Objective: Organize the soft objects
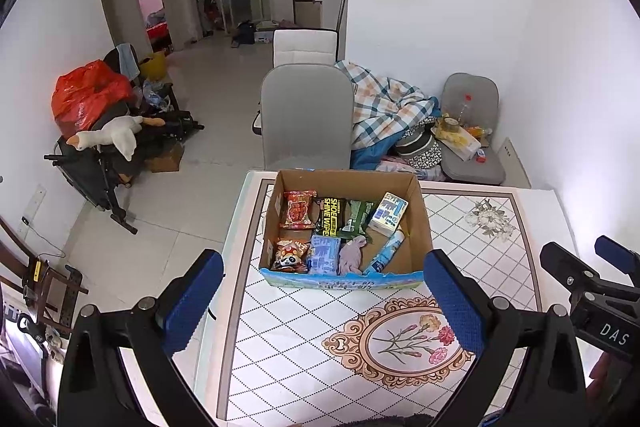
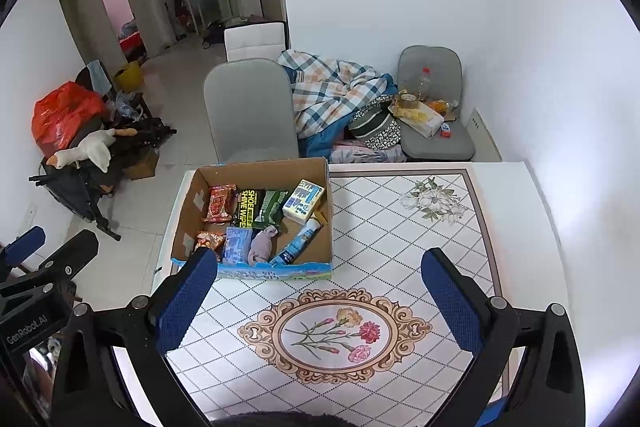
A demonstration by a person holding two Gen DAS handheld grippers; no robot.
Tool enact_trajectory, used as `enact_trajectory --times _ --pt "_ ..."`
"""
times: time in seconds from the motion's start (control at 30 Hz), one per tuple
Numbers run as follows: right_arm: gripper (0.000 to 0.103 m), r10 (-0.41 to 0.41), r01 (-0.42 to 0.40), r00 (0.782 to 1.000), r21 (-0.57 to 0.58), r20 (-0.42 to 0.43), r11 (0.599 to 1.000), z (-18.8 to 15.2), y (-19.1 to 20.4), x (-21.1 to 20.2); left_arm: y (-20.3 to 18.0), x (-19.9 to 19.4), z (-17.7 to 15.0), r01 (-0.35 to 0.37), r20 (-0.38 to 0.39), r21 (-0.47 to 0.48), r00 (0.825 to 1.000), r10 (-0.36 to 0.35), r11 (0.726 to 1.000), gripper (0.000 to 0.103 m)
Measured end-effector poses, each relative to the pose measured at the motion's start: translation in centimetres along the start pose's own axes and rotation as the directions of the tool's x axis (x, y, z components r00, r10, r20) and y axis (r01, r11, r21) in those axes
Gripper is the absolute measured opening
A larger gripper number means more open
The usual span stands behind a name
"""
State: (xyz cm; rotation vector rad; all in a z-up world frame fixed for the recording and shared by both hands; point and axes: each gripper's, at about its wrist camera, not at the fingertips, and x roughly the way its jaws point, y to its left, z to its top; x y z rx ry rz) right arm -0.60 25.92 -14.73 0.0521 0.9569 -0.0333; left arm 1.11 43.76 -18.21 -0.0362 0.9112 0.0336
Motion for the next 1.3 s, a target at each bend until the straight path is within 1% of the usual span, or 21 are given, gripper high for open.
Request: enact_trajectory --times 0.37,0.63,1.03,1.3 --pt "0.103 -0.009 0.009 1.000 0.004 0.002 1.000 -0.1 -0.3 0.4 -0.1 0.1 -0.1 -0.003 -0.001 0.002 1.000 0.003 1.000 0.103" --pt "0.103 -0.031 0.031 0.999 0.000 0.009 1.000 -0.1 -0.2 0.3 -0.2 0.1 -0.1 -0.007 -0.001 0.004 1.000 0.007 1.000 0.103" --pt "0.103 -0.057 0.057 0.998 -0.008 0.020 0.998 -0.2 0.0 0.2 0.8 0.6 -0.3 -0.017 -0.014 0.022 1.000 0.017 1.000 0.103" --pt "0.103 -0.068 0.068 0.997 -0.008 0.021 0.998 -0.3 0.1 0.2 0.7 0.8 -0.5 -0.017 -0.017 0.028 1.000 0.018 0.999 0.103"
